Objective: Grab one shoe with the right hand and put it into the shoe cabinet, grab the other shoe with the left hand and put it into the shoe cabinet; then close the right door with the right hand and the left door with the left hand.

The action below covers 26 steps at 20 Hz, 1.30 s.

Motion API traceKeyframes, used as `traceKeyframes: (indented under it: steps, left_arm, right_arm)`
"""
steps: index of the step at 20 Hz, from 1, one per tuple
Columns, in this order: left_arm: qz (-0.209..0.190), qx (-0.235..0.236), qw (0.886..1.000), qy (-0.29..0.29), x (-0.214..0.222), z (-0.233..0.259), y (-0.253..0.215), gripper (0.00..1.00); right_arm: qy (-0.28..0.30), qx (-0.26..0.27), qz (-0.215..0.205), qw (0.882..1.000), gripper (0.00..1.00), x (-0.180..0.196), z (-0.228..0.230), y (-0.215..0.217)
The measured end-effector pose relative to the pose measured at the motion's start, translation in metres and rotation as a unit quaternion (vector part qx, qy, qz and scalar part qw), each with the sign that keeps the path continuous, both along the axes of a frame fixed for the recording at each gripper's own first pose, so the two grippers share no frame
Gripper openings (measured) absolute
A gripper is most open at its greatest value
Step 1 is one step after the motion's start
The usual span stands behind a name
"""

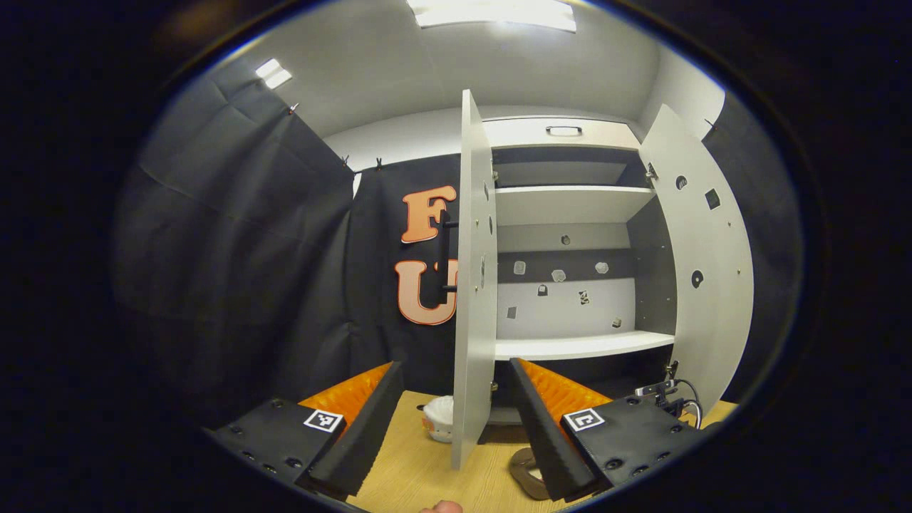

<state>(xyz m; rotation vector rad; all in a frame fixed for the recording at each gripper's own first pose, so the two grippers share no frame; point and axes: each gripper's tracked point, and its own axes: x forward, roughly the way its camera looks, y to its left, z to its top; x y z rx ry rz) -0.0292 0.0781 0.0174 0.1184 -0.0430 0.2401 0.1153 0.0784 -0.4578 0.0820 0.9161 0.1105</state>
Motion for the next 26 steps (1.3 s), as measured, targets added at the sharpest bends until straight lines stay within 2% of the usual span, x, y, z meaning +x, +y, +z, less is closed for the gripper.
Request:
traceKeyframes:
  steps: [1,4,5,8,11,13,14,15,17,19,21,23,26]
  left_arm:
    - [-0.003,-0.002,1.0,-0.001,0.0,0.0,-0.003,0.96]
    - [-0.014,-0.006,1.0,0.003,0.001,-0.004,-0.011,0.96]
    - [-0.019,-0.008,1.0,0.002,0.001,-0.004,-0.015,0.94]
    - [-0.04,-0.017,0.999,0.002,0.005,-0.008,-0.028,0.96]
    - [-0.061,-0.018,0.998,0.009,0.008,-0.016,-0.043,0.99]
    - [-0.083,-0.026,0.996,0.013,0.014,-0.021,-0.055,0.94]
    - [-0.095,-0.033,0.995,0.014,0.018,-0.024,-0.061,0.96]
    - [-0.105,-0.038,0.994,0.017,0.021,-0.027,-0.067,0.94]
    - [-0.122,-0.043,0.991,0.021,0.026,-0.031,-0.077,0.96]
    - [-0.136,-0.043,0.989,0.026,0.029,-0.035,-0.085,0.96]
    - [-0.146,-0.044,0.988,0.028,0.03,-0.037,-0.09,0.96]
    - [-0.156,-0.05,0.986,0.032,0.031,-0.041,-0.095,0.96]
    - [-0.147,-0.041,0.988,0.034,0.034,-0.042,-0.087,0.96]
  right_arm:
    - [0.0,-0.003,0.0,1.0,0.07,-0.002,0.001,-0.002]
    - [-0.031,-0.031,0.031,0.999,0.05,-0.006,0.017,-0.009]
    - [-0.045,-0.033,0.04,0.998,0.05,-0.008,0.026,-0.009]
    - [-0.101,-0.02,0.05,0.993,0.05,-0.012,0.069,-0.002]
    - [-0.161,-0.014,0.062,0.985,0.05,-0.024,0.13,0.002]
    - [-0.198,0.003,0.063,0.978,0.05,-0.031,0.179,0.008]
    - [-0.218,0.006,0.063,0.974,0.05,-0.032,0.205,0.008]
    - [-0.24,0.003,0.059,0.969,0.05,-0.031,0.23,0.004]
    - [-0.274,-0.001,0.041,0.961,0.05,-0.025,0.28,-0.008]
    - [-0.299,0.006,0.031,0.954,0.05,-0.013,0.327,-0.018]
    - [-0.324,-0.015,0.03,0.945,0.05,0.01,0.366,-0.027]
    - [-0.341,-0.042,0.023,0.939,0.05,0.041,0.396,-0.038]
    - [-0.353,-0.034,0.016,0.935,0.05,0.098,0.431,-0.036]
